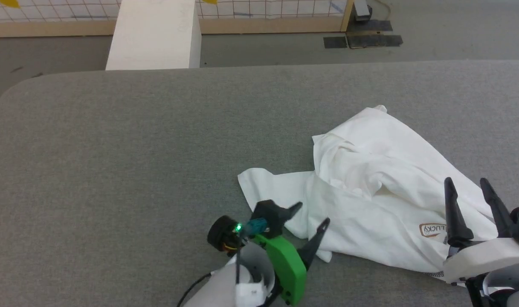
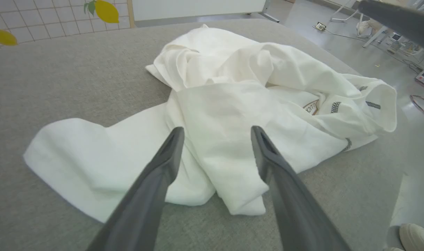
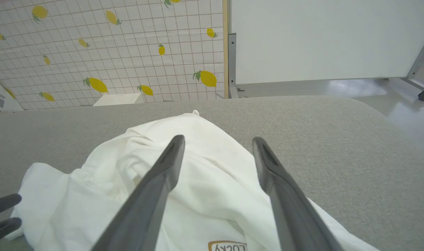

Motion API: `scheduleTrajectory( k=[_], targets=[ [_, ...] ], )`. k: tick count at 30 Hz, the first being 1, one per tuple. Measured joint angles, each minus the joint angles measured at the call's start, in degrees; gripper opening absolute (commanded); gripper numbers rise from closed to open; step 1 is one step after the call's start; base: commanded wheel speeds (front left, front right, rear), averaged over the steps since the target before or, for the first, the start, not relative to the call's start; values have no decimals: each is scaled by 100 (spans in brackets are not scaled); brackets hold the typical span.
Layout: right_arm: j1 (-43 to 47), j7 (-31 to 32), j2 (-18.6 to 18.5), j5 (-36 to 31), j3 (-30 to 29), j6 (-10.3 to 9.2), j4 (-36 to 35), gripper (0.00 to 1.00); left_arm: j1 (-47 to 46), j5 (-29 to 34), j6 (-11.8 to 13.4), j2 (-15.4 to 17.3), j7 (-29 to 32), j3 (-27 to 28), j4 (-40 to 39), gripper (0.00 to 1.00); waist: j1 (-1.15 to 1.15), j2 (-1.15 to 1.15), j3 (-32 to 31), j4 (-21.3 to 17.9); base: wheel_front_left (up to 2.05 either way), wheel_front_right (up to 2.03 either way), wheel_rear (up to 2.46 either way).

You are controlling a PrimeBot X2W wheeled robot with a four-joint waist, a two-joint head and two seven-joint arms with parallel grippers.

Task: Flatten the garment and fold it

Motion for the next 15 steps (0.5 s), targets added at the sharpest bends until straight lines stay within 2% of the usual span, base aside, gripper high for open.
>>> scheduleTrajectory(
  k=[7,10,11,13,15],
  targets=[
    [-120,-102,0,12,68,0,51,100,-341,-733,563,-3,1337,-517,616,100,0,0,113,-262,0,0,0],
    [-125,-146,1,43,79,0,71,100,-447,-1006,669,-7,1656,-606,634,100,0,0,152,-378,0,0,0],
    [-125,-159,0,44,75,0,75,100,-464,-1117,697,-9,1728,-621,632,74,0,0,162,-405,0,0,0],
    [-125,-224,1,46,78,0,87,100,-526,-1149,724,-11,1796,-687,633,0,0,0,183,-456,0,0,0],
    [-126,-293,-1,51,80,0,91,100,-530,-1169,814,-12,1677,-626,632,0,0,0,195,-472,0,0,0]
  ],
)
